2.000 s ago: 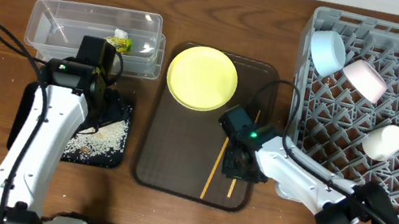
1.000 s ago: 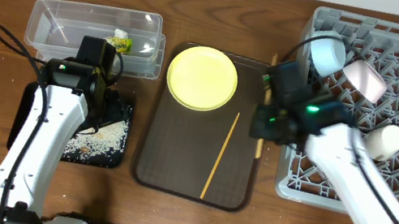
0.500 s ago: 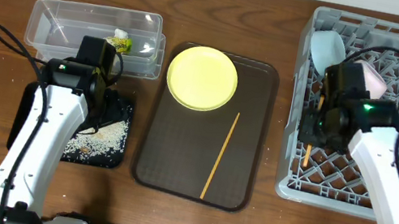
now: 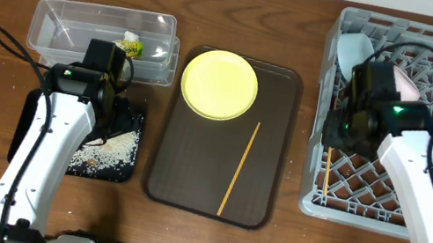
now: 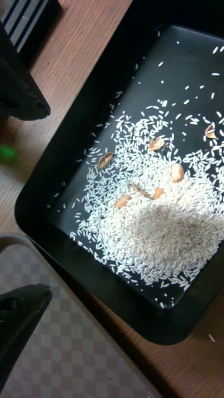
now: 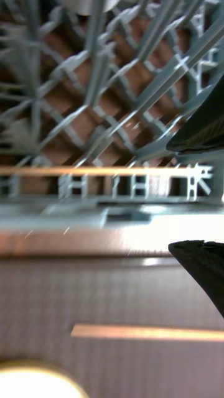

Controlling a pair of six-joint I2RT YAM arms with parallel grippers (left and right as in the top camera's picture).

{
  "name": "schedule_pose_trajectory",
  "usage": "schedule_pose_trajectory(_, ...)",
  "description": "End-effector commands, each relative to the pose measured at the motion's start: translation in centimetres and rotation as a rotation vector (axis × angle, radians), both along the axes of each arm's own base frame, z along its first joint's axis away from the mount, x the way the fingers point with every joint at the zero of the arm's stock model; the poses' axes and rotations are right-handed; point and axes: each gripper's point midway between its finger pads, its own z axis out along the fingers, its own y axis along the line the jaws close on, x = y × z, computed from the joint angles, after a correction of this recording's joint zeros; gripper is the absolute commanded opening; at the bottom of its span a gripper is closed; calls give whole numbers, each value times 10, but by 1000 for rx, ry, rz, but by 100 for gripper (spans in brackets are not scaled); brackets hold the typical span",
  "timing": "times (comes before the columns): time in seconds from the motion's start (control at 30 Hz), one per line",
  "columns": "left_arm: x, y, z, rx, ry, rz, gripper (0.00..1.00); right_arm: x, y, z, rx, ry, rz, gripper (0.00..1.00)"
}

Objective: Sort waste into correct bins and load items into the dishwasher rack
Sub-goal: 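Grasp the second chopstick with the right gripper and rack it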

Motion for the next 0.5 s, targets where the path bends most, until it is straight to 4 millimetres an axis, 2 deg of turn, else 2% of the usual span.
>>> schedule_pose_trajectory(0.0,1,5,1,20,5,-6,87,12,34,25,132,-64,77,44)
schedule_pose_trajectory(0.13,1,5,1,20,5,-6,87,10,76,30,193,-98,177,46)
schedule_pose_trajectory(0.27,1,5,1,20,4,-6,87,0,112,24,169,-118,276,57)
schedule_pose_trajectory(0.47,1,5,1,20,4,-6,87,-26,151,-14,103,-11,301,59)
